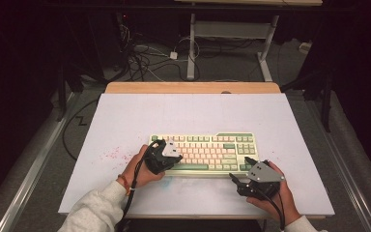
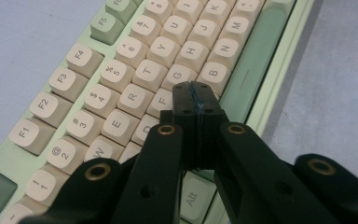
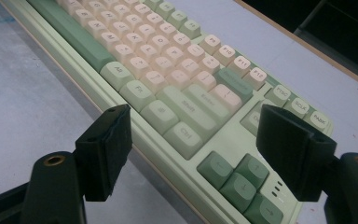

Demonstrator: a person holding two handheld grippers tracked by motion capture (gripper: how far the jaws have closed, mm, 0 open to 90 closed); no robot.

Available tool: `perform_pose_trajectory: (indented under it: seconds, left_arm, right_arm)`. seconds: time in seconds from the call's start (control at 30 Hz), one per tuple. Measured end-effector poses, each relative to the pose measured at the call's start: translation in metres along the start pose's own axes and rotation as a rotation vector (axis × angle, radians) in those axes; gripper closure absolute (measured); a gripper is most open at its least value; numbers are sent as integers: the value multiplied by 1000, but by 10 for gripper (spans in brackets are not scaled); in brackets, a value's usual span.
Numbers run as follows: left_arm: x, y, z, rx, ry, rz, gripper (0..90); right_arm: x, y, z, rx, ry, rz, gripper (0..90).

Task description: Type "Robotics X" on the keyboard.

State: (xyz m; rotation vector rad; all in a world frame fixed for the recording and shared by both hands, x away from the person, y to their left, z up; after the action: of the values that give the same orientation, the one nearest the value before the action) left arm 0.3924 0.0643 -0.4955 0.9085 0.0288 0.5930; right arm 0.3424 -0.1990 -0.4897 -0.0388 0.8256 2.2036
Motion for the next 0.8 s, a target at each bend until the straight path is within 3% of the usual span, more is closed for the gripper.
perform_pose_trajectory:
  seconds: [0.23,0.5,0.8]
  left_arm:
    - [4,-3,-2,5,15,-1,876]
    - [1,-2,-1,15,-5,19,876]
    - [2,-2,-2,11,0,22,876]
  right_arm:
    - [0,1,-2,-1,-2,5,268]
    - [2,4,-2,-2,7,1,269]
    - [3,3,-2,2,11,4,271]
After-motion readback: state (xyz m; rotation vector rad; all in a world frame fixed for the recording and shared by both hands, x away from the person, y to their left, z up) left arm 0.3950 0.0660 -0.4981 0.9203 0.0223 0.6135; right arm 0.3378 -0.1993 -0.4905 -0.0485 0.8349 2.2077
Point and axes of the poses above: each handheld gripper's, and its own axes: y roughly backward along the jaws, z roughly out of its top, x roughly to its left, the point moved 6 cm from there along -y, roughly forward along the jaws, and after that the axes turned 6 degrees about z, right-handed, at the moved point
